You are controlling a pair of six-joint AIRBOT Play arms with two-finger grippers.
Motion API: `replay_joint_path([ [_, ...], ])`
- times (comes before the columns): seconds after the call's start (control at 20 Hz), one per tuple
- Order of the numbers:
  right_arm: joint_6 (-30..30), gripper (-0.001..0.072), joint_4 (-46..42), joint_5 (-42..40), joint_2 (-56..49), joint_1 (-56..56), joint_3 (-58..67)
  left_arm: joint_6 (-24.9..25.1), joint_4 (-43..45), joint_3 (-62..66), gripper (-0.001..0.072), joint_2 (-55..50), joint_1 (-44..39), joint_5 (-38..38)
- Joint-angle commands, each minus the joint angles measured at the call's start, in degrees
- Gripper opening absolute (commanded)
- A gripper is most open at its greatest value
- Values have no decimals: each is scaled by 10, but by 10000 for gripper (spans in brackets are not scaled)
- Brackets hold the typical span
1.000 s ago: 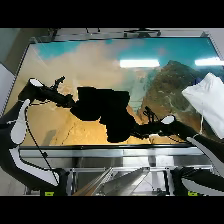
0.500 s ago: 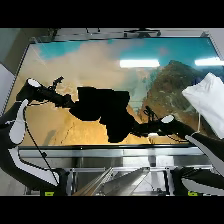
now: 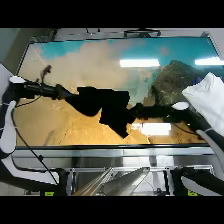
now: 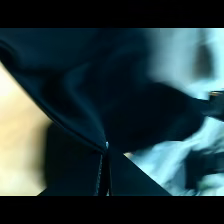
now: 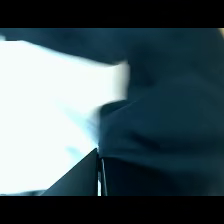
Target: Fold the shirts.
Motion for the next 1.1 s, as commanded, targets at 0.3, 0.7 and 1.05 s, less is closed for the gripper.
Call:
replay_joint_path([
  [0.3,14,21,80,195,255,-390,294,56,-613,0,18,320,231,-76],
  [0.7,-36,21,52,162,271,-416,303,56,-372,-25,19,431,298,9],
  [1.05,-163,21,-42,-15,13,-195,301,151,-190,-142,19,256,71,214],
])
